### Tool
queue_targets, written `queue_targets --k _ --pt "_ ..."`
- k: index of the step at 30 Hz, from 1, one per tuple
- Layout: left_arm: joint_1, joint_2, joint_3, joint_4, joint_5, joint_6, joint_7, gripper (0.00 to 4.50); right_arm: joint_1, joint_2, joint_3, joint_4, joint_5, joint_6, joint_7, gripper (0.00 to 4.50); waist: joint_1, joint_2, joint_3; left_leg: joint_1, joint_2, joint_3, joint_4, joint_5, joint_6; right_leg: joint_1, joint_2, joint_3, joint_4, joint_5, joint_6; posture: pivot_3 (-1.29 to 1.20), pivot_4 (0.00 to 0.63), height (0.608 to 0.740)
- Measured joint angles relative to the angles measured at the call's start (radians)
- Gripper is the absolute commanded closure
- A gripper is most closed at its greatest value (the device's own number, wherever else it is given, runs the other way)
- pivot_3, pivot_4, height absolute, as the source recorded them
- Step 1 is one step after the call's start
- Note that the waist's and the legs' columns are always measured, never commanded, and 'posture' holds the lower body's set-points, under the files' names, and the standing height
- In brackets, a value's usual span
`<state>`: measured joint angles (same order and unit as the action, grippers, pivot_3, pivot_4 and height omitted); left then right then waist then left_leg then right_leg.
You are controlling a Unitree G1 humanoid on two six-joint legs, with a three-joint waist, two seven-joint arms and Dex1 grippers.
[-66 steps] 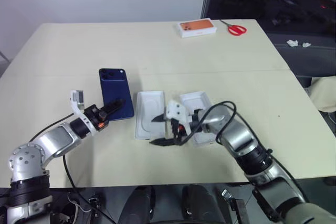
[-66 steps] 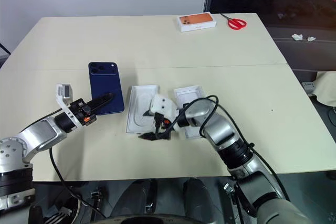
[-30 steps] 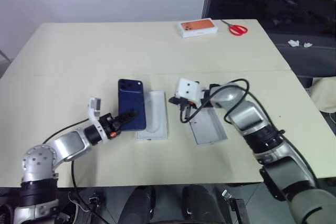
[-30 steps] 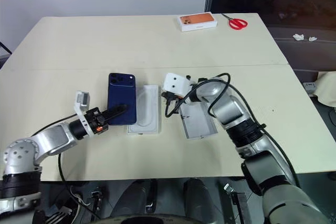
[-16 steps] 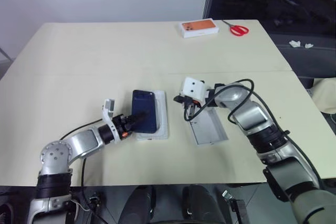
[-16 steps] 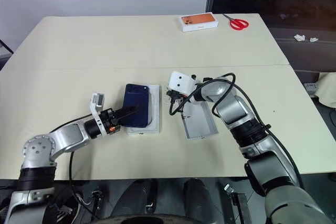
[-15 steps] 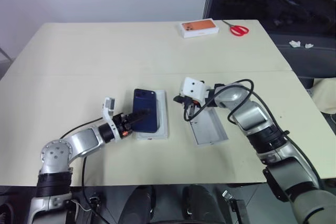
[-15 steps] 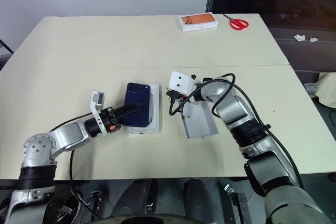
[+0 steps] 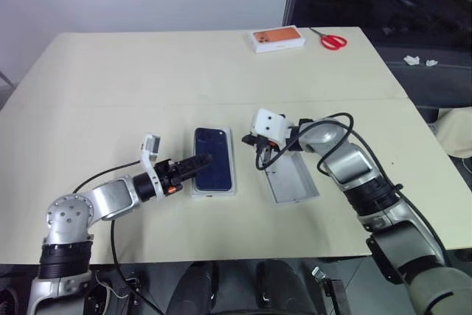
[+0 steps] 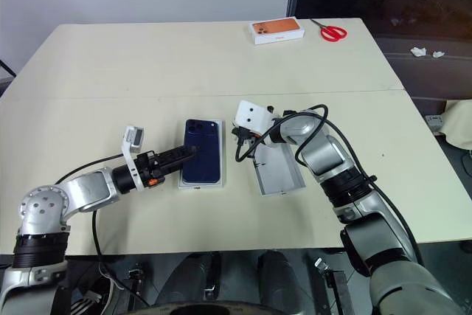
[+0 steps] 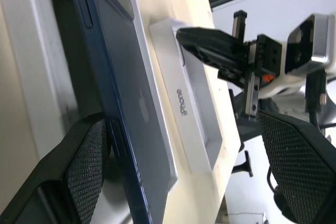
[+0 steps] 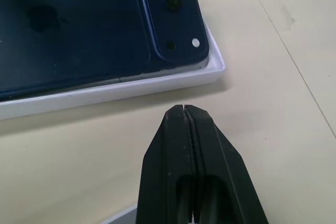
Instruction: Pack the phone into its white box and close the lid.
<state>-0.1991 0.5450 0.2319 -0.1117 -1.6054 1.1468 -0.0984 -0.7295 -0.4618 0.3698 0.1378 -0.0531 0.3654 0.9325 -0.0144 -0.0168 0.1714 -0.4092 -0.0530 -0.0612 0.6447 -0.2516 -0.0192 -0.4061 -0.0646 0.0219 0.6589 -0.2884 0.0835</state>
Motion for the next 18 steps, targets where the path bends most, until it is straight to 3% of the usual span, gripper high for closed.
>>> queue_targets --k 8,18 --pt "0.000 0.101 0.057 -0.003 0.044 -0.006 -0.057 0.03 0.000 0.026 0.000 0.004 0.019 0.001 0.003 4.50 0.001 0.000 0.000 0.000 0.000 0.000 0.000 0.000 0.000 0.000 0.000 0.000 0.000 0.000 0.000 0.00 0.150 0.740" --pt "-0.001 0.106 0.060 -0.017 0.177 -0.045 -0.143 0.03 -0.006 0.081 -0.044 0.000 0.078 0.054 -0.001 4.50 0.000 0.000 0.000 0.000 0.000 0.000 -0.001 0.000 0.000 0.000 0.000 0.000 0.000 0.000 0.000 0.00 0.150 0.740"
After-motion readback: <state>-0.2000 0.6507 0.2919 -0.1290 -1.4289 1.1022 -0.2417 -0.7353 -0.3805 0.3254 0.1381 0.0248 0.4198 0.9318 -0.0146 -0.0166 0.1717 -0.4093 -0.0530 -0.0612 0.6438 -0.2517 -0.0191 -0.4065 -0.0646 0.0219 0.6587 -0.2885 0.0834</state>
